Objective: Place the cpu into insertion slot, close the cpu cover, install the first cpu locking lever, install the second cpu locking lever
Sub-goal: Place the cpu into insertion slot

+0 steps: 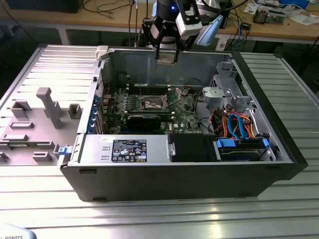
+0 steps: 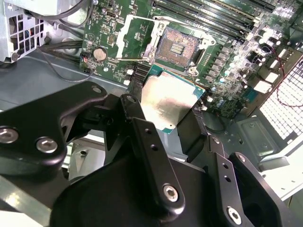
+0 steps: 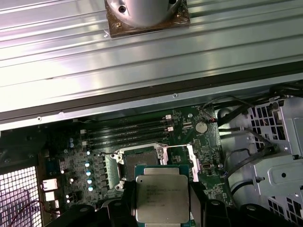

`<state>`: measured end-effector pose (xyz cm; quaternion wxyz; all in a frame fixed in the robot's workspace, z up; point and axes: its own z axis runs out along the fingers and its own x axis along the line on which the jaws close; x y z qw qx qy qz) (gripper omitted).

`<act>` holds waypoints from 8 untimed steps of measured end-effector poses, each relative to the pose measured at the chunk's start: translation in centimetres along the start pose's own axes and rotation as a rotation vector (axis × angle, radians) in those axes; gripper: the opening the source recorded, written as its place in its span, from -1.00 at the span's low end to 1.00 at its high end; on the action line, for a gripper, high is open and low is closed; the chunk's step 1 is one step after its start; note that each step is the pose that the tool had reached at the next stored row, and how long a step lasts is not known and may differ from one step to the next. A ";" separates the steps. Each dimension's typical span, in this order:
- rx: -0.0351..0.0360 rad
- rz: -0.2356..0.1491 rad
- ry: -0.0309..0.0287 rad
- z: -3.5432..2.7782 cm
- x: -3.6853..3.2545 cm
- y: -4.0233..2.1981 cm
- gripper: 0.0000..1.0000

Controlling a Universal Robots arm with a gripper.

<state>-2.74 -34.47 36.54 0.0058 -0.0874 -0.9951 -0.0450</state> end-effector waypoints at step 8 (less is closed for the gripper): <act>-0.0005 0.027 -0.0024 0.01 0.00 0.00 0.08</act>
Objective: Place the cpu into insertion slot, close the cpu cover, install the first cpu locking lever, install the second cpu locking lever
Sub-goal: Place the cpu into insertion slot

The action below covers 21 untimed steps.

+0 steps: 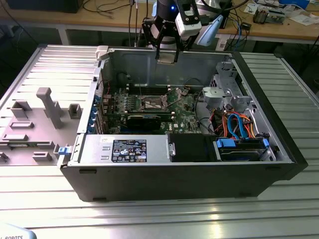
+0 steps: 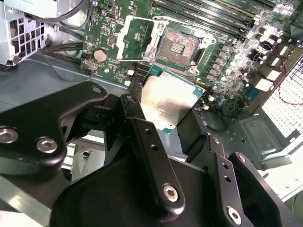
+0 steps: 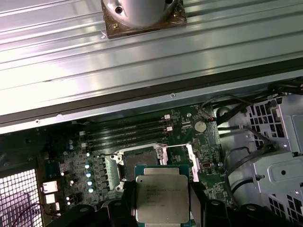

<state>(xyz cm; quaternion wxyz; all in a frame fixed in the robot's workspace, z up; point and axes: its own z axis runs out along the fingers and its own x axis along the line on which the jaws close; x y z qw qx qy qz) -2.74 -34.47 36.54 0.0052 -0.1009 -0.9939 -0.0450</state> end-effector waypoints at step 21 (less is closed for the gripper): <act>-0.0005 0.023 -0.0021 0.01 0.00 0.00 0.08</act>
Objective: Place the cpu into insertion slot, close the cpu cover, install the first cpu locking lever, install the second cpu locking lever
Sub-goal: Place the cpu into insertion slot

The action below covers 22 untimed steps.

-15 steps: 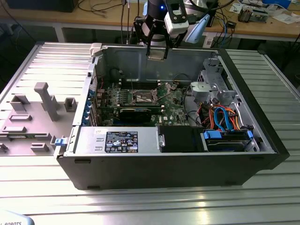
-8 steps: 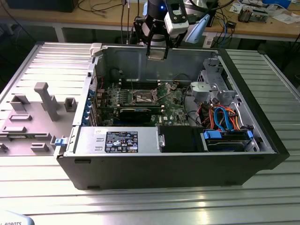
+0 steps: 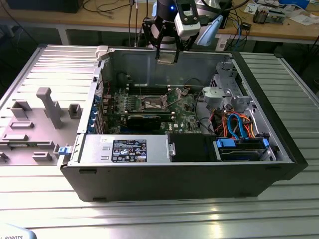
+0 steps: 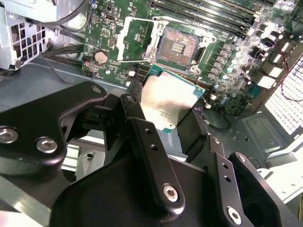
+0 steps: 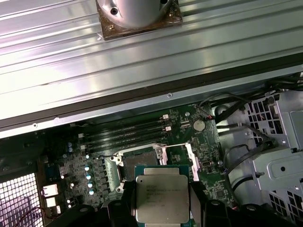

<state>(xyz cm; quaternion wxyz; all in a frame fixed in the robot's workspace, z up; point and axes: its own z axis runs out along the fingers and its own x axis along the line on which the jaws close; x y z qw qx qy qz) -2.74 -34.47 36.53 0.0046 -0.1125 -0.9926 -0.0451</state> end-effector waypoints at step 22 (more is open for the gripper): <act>-0.0024 0.124 -0.0110 0.02 0.00 0.00 0.08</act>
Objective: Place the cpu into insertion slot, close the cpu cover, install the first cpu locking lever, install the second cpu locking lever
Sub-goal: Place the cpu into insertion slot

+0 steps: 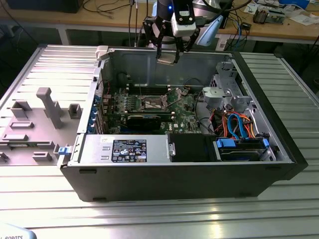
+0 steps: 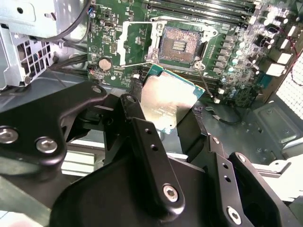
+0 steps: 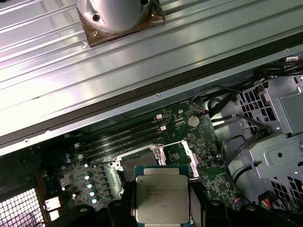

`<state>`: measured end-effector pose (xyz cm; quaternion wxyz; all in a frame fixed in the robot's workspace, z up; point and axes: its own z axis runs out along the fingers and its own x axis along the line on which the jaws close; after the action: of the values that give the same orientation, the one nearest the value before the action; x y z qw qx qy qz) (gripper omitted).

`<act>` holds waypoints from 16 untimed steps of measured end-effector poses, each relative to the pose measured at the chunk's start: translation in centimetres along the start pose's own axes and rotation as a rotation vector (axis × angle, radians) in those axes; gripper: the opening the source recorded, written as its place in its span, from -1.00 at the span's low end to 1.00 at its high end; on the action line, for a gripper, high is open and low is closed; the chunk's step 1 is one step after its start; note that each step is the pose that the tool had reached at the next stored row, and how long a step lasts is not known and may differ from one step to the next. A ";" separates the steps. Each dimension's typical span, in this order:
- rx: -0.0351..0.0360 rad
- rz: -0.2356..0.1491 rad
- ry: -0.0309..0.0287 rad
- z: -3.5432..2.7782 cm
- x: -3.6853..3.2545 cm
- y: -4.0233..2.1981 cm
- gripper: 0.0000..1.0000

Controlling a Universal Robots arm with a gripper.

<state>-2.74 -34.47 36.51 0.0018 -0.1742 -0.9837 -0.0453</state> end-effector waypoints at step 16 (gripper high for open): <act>-0.0004 0.018 -0.0016 0.00 0.00 0.00 0.08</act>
<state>-2.74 -34.47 36.50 0.0014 -0.1830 -0.9821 -0.0453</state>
